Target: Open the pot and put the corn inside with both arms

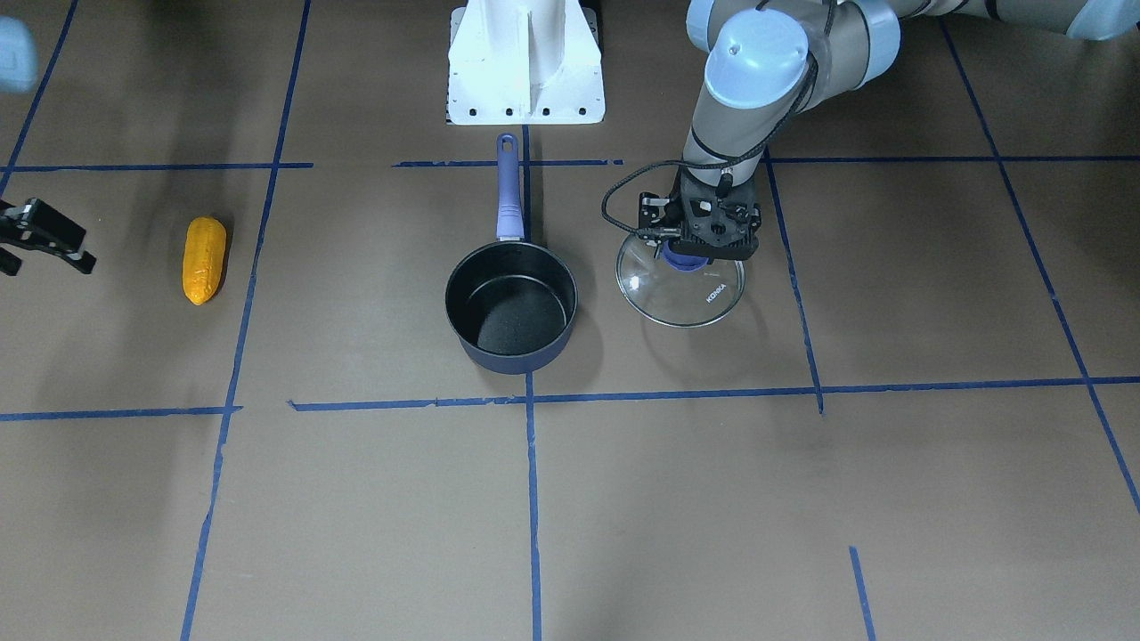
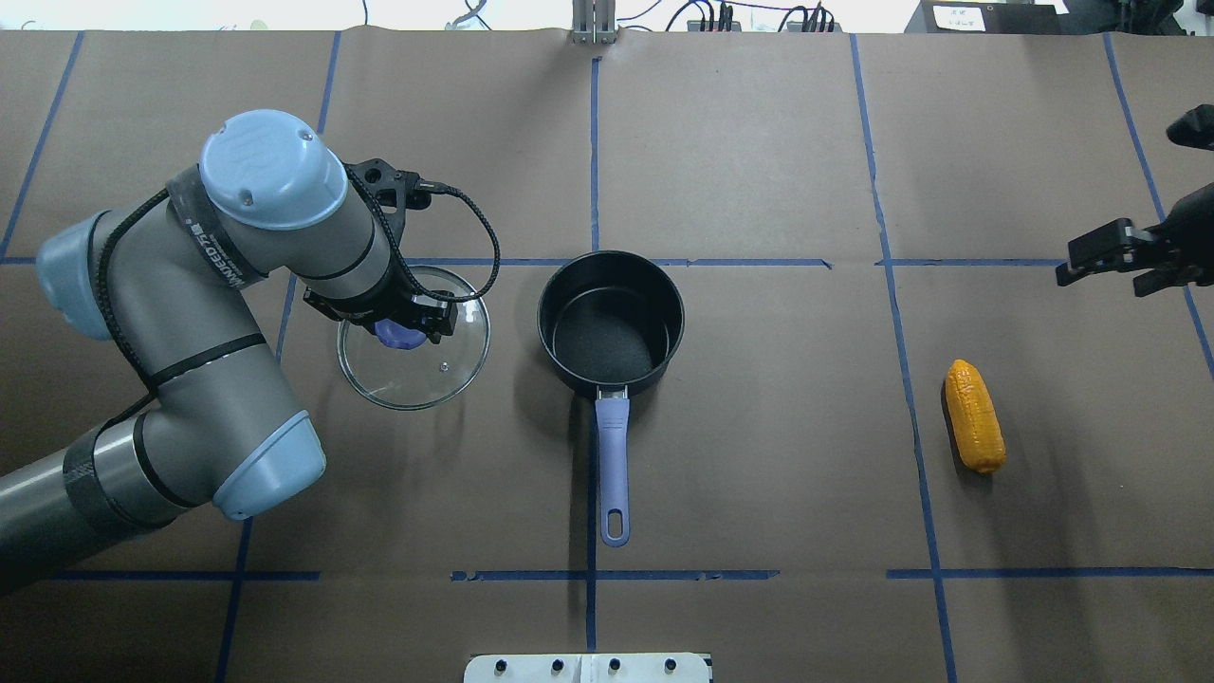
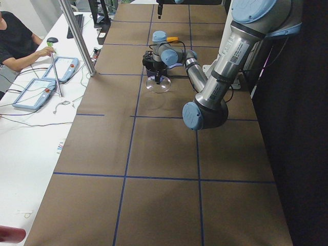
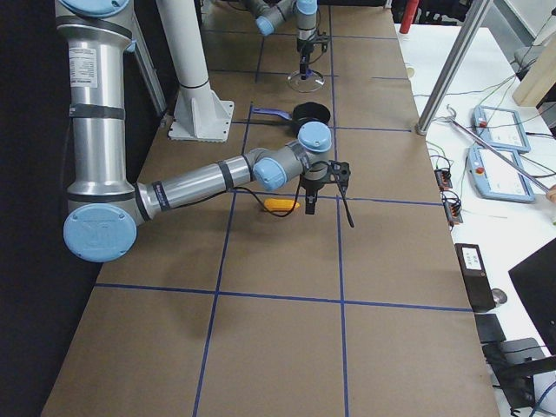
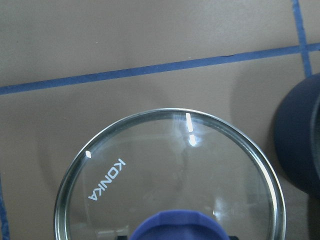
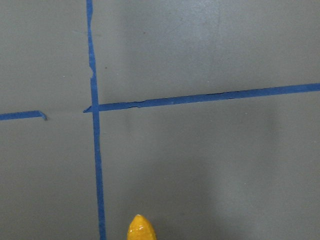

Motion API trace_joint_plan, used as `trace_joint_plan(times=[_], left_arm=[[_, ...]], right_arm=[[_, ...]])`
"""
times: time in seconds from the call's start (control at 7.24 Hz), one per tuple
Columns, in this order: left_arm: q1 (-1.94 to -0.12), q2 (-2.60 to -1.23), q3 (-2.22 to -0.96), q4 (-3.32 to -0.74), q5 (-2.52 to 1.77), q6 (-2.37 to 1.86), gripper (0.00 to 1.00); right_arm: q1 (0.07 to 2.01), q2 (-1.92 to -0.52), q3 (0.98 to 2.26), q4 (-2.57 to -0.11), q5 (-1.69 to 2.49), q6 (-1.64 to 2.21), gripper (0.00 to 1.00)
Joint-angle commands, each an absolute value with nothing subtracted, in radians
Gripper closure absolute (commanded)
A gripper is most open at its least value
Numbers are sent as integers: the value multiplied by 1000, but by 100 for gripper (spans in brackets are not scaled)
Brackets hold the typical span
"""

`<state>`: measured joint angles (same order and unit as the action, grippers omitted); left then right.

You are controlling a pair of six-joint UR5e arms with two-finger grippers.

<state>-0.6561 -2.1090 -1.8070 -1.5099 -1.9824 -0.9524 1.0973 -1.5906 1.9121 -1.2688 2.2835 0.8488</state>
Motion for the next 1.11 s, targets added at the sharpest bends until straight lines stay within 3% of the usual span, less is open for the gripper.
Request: trace_joint_plan(times=[0.0,0.69,0.97], left_arm=[[-652,-2088,-1725,-1613,-1982,-956,94],[-649,-2076,-1677,-1634,-1982,-950,93],[-649,-2066,-1677,-1634,-1983,-943,87]], right_arm=[[996,-1597,1916,-1161,2212,994,0],[974,-1598,1910,-1160,2209,994,0],[971,-1598,1910,-1160,2209,994,0]])
